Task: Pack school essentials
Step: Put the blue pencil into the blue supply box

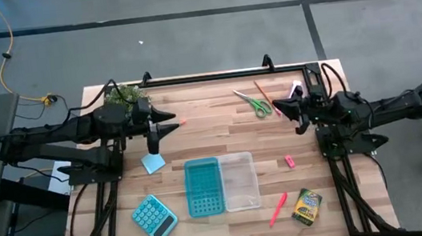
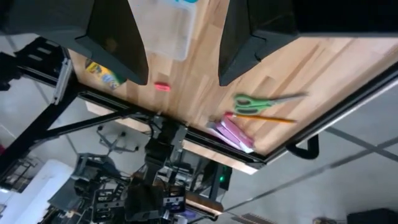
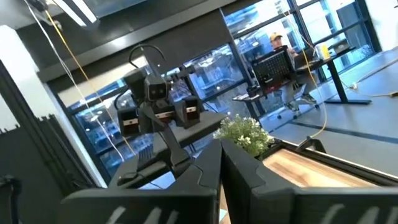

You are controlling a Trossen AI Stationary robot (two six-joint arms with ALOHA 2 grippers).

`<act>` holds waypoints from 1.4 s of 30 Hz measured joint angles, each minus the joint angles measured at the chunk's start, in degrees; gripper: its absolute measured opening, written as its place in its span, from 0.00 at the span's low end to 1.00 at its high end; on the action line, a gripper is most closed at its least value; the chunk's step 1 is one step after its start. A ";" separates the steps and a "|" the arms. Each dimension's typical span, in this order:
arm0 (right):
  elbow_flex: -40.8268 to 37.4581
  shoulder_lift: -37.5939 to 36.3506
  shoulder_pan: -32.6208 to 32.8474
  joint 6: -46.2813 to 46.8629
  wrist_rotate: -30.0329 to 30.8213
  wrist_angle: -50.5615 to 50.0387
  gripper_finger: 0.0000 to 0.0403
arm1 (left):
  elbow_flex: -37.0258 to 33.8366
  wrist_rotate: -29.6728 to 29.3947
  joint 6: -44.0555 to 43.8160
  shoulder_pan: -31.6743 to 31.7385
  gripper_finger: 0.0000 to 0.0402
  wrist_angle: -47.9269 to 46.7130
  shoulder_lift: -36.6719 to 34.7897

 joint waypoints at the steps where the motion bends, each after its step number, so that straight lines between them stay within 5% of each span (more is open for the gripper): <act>1: 0.26 0.32 0.00 -0.45 0.62 0.09 0.00 | 0.00 -0.19 0.01 0.00 0.46 0.00 0.00; 10: 0.41 0.79 0.00 -1.11 1.53 -0.25 0.00 | 0.50 -6.86 -9.95 0.70 0.46 -9.75 0.85; 17: 0.41 0.81 -0.02 -2.21 7.16 -1.12 0.00 | 5.27 -2.12 -15.42 8.19 0.46 -26.06 10.98; 24: 0.43 0.83 0.00 -1.75 7.28 -2.37 0.00 | 8.26 5.33 -7.89 17.46 0.46 -31.19 26.50; 42: 0.43 0.83 -0.01 2.60 7.29 -5.11 0.00 | 18.55 3.72 7.97 23.69 0.46 -34.41 53.00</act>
